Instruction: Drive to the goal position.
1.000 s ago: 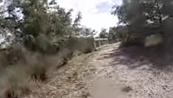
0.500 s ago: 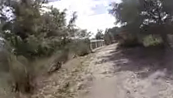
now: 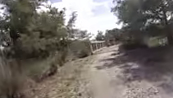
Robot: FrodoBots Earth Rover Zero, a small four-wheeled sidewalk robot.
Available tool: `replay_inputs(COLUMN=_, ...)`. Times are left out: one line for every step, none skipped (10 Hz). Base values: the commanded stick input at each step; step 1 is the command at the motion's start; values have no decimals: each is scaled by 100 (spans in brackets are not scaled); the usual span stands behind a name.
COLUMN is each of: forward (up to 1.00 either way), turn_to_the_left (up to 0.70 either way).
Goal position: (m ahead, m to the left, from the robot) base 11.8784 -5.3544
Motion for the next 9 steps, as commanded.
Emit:
replay_inputs(forward=85, turn_to_the_left=-34)
replay_inputs(forward=85, turn_to_the_left=-34)
replay_inputs(forward=85, turn_to_the_left=-10)
replay_inputs(forward=85, turn_to_the_left=0)
replay_inputs(forward=85, turn_to_the_left=0)
replay_inputs(forward=85, turn_to_the_left=0)
replay_inputs(forward=85, turn_to_the_left=0)
replay_inputs(forward=85, turn_to_the_left=0)
replay_inputs(forward=85, turn_to_the_left=0)
